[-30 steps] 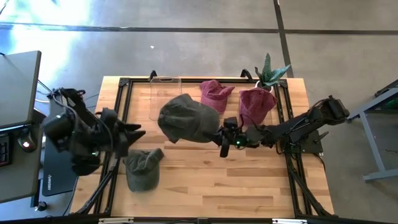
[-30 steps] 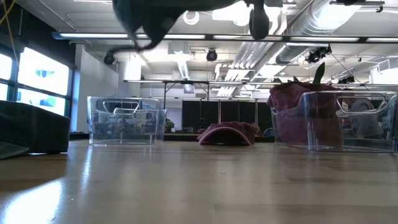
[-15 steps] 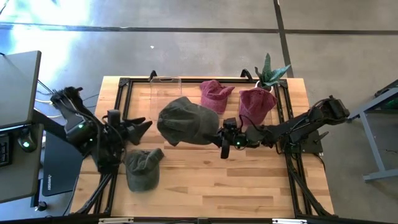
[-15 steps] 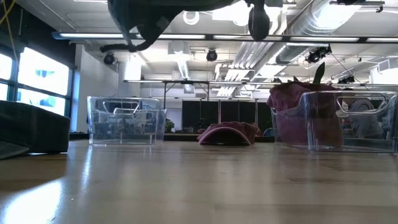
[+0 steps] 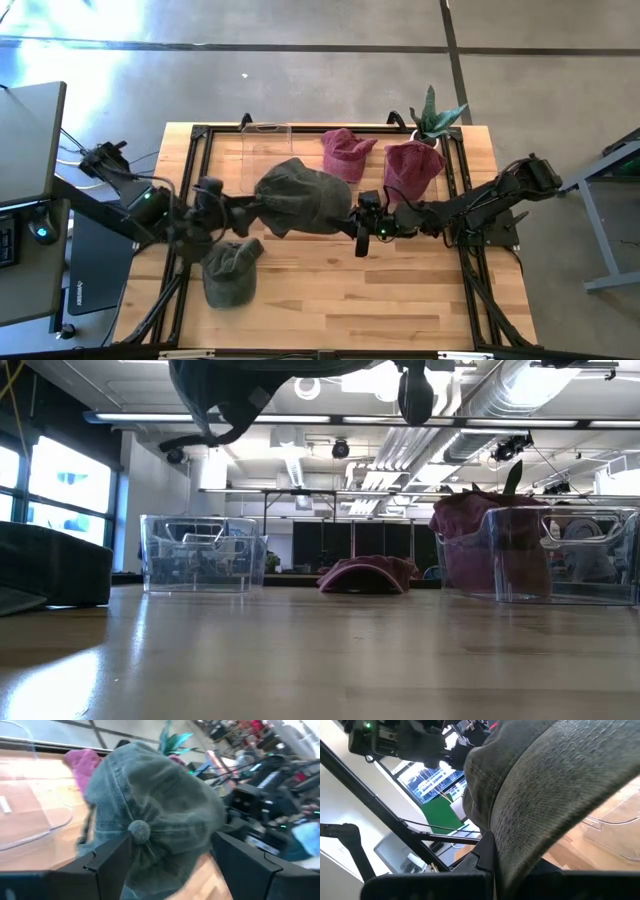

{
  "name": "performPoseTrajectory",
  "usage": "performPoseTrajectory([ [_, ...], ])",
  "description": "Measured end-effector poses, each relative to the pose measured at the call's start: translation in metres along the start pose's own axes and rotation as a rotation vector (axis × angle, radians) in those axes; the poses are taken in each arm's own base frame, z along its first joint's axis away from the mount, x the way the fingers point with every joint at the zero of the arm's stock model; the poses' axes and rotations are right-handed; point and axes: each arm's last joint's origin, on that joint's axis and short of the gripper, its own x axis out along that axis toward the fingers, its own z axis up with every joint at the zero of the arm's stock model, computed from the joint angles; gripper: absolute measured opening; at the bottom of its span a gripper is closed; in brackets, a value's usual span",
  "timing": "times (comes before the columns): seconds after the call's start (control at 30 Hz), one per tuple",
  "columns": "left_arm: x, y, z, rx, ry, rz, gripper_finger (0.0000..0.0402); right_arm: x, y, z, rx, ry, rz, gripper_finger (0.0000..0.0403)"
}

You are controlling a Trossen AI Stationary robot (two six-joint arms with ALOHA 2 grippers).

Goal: Pick & Place hat
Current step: Put the right green cap into the left transparent bin

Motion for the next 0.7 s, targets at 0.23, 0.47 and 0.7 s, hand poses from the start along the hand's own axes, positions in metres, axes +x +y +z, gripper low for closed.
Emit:
performPoseTrajectory([
  [0.23,0.015,0.008,0.005,0.017,0.126,0.089,0.0271,0.000,0.000,0.000,-0.003,0.002,0.000,0.0006],
  [0.47,0.013,0.013,0.005,0.050,0.153,0.120,0.0271,0.000,0.001,-0.001,-0.005,0.003,0.003,0.0006],
  [0.7,0.026,-0.008,-0.001,0.119,0.154,0.006,0.0268,-0.002,0.006,-0.004,-0.021,0.013,0.017,0.0007],
])
